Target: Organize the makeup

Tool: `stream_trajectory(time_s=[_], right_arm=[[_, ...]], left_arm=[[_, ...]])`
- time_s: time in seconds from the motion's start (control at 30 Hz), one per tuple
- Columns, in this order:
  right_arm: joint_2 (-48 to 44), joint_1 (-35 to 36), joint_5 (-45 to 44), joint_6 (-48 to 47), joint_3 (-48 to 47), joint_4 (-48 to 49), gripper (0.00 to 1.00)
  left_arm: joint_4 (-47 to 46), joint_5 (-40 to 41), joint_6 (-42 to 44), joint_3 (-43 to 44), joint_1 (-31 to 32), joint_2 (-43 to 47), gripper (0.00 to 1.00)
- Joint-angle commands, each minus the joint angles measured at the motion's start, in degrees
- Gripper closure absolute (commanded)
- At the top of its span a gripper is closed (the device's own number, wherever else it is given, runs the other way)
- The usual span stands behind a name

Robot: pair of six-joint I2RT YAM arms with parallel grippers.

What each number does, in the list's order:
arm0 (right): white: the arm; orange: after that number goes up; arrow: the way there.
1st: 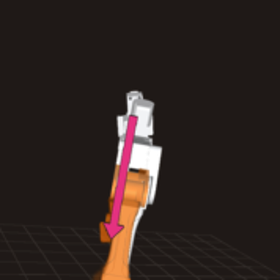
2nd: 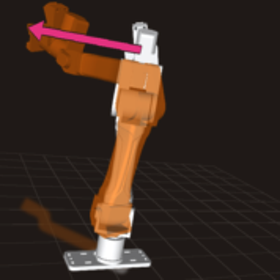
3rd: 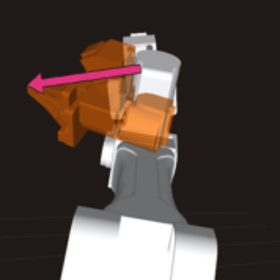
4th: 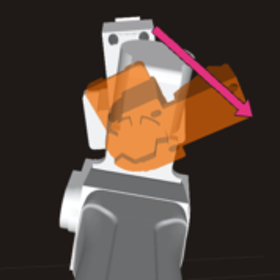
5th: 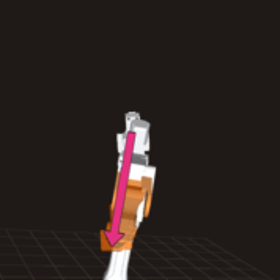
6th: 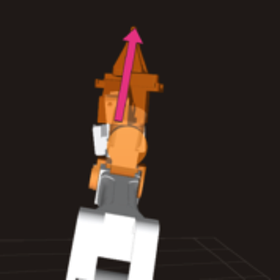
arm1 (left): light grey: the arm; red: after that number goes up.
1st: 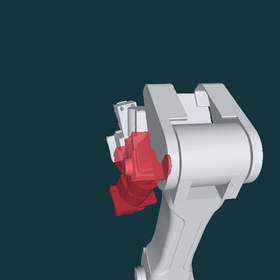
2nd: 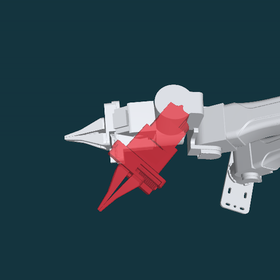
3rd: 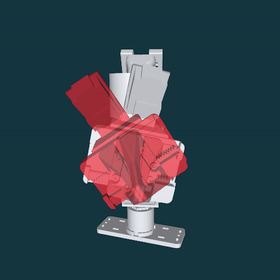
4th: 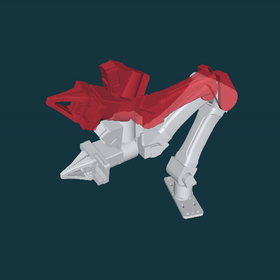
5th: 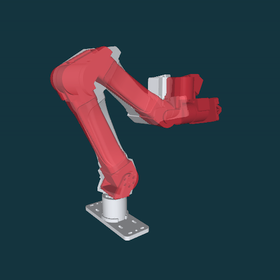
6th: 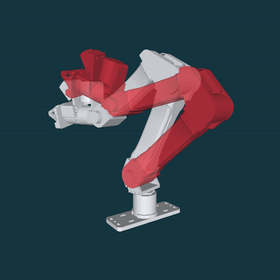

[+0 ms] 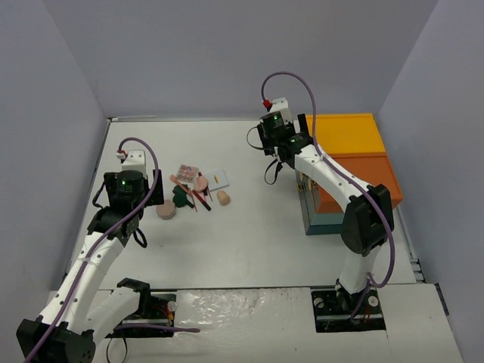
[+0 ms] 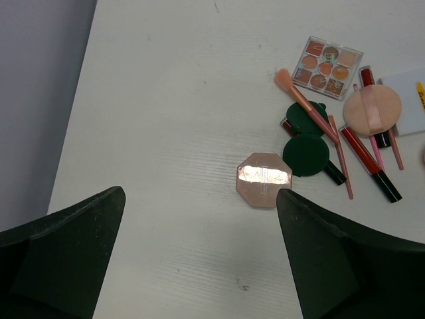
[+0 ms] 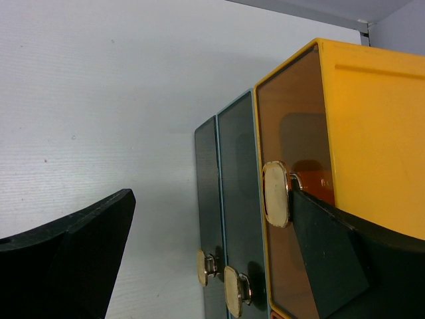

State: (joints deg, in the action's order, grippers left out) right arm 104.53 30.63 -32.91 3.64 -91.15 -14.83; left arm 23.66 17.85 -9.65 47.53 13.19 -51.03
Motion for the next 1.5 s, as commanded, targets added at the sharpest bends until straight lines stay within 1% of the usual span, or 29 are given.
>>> stream_trajectory(time_s=[0.0,0.13,0.5,0.6,0.8,0.87,1.07,1.2,1.27,1.37,1.47], right_arm=[[-1.1,0.3,3.0,1.5,-0.3,1.5,0.01],[-2.0,1.9,6.6,1.7,-1.7,1.5,0.02],[-1.7,5.2,9.2,3.5,-4.4,1.4,0.01],[-1.4,6.4,8.5,3.0,-6.0,1.1,0.00],[-1.6,9.9,2.4,0.0,-11.7,-0.4,0.00],[-2.4,10.1,1.6,-0.3,-12.4,-0.5,0.00],[-4.4,9.6,-1.9,-1.0,-11.9,-0.5,0.00],[-5.5,7.3,-1.7,2.2,-9.6,-0.5,0.00],[-6.3,5.0,1.2,3.8,-7.8,-0.6,0.00],[-7.2,1.6,8.1,6.5,-5.1,-0.6,0.00],[-7.4,-0.1,13.1,7.1,-3.5,-0.6,0.00]], left_arm=[[-3.5,0.5,-0.7,1.2,0.3,0.0,0.03],[-3.4,0.5,-0.7,1.2,0.3,0.0,0.03],[-3.1,1.0,-0.7,1.2,0.3,0.4,0.03],[-3.1,1.1,-0.8,1.2,0.3,0.4,0.03],[-2.9,1.2,-0.8,1.2,0.3,0.3,0.03],[-2.9,1.3,-0.7,1.2,0.3,0.2,0.03],[-3.0,1.1,-0.9,1.4,0.3,-0.3,0.03],[-2.9,1.0,-0.8,1.5,0.3,-0.7,0.03],[-2.8,1.0,-0.9,1.5,0.3,-0.6,0.03],[-2.9,1.0,-0.8,1.5,0.3,-0.6,0.03],[-2.9,1.0,-0.8,1.5,0.3,-0.8,0.03]])
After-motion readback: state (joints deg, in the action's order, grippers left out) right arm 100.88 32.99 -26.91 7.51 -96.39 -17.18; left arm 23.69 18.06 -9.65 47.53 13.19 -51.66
